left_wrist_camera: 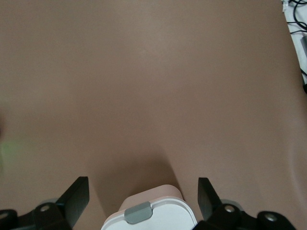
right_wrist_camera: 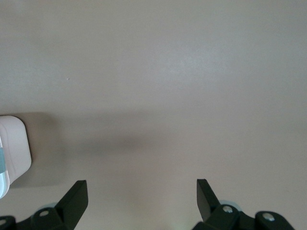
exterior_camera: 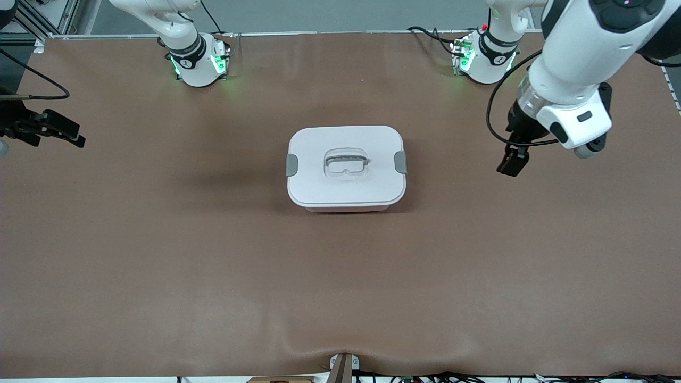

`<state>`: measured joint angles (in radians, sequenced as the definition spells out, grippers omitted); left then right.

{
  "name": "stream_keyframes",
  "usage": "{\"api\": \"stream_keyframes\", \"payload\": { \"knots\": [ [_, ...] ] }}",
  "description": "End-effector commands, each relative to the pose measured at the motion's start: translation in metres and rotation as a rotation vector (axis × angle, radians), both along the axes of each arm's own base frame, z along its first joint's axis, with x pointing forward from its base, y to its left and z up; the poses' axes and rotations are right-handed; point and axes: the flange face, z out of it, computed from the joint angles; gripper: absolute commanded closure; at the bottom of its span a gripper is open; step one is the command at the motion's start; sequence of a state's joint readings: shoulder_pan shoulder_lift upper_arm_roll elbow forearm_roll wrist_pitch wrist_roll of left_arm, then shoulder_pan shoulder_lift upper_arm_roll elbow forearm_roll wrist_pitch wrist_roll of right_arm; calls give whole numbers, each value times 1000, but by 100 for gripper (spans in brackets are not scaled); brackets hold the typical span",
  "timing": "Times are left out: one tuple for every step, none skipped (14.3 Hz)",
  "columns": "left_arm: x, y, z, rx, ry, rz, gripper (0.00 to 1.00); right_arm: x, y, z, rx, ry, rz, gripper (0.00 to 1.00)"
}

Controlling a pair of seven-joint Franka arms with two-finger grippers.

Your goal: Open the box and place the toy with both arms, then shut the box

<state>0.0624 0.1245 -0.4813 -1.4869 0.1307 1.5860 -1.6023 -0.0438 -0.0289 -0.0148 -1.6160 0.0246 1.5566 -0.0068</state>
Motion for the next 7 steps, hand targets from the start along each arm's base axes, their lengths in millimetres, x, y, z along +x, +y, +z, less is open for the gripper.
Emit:
{"api": "stream_keyframes", "payload": {
  "knots": [
    [0,12,14,-16,2,-88,0,0,-2,7,2,-4,-9,0],
    [3,20,15,-14,2,-106,0,0,-2,7,2,-4,-9,0],
    [6,29,15,-15,3,-134,0,0,-2,7,2,-4,-9,0],
    [11,44,15,-14,8,-158,0,0,-2,7,2,-4,-9,0],
    [13,53,17,-14,7,-199,0,0,-1,7,2,-4,-8,0],
    [15,61,17,-12,12,-242,0,0,-1,7,2,-4,-8,0],
    [16,64,17,-11,15,-283,0,0,-1,7,2,-4,-8,0]
  ]
}}
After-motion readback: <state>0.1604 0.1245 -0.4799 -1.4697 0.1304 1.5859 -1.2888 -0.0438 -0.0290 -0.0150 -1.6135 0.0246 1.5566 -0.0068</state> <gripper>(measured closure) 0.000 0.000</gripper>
